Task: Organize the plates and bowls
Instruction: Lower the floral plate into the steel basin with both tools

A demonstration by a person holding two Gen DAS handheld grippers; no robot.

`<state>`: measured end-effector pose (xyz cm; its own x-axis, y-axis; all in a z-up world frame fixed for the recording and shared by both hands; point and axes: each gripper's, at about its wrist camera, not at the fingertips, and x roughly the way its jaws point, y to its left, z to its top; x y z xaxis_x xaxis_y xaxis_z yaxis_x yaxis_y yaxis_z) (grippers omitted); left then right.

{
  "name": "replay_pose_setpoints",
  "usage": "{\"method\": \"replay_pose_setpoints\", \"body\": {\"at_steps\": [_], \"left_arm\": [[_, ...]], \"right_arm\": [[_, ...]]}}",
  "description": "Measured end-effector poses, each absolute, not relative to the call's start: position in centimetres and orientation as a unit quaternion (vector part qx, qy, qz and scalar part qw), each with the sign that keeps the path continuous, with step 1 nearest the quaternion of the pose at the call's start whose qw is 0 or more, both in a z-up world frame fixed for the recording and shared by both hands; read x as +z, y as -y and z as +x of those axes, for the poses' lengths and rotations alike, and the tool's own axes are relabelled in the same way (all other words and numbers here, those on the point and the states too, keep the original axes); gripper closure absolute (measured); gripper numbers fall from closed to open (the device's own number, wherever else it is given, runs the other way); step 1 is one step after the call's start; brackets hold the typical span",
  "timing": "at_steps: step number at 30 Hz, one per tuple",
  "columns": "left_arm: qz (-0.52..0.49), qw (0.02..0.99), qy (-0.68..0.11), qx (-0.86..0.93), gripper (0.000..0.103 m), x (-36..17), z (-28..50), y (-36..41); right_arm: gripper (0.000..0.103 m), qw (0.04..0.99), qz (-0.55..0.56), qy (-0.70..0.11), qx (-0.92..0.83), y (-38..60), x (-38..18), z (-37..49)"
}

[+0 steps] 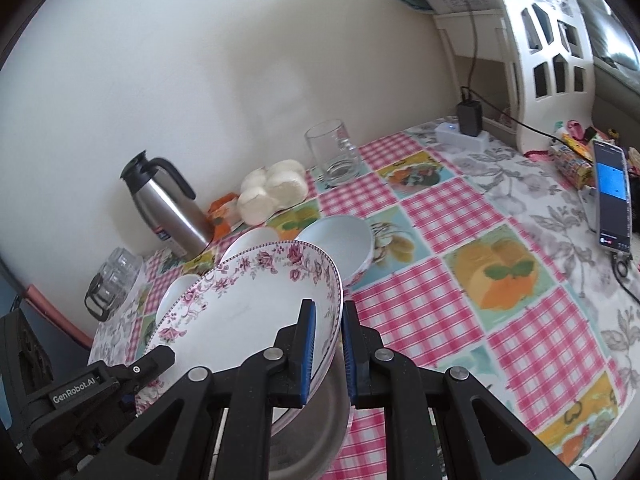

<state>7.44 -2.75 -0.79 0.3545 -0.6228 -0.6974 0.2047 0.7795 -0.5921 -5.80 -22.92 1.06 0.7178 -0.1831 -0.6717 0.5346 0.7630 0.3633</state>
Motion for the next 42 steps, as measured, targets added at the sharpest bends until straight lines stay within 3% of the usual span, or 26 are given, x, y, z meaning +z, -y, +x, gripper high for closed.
{"method": "replay_pose_setpoints", "body": {"at_steps": [42], "left_arm": [[-0.178, 0.764, -0.588, -0.197, 0.085, -6.0, 9.6, 0.1]], "right_arm": [[0.089, 0.843, 0.249, -0.437, -0.191, 19.8, -5.0, -1.1]]}}
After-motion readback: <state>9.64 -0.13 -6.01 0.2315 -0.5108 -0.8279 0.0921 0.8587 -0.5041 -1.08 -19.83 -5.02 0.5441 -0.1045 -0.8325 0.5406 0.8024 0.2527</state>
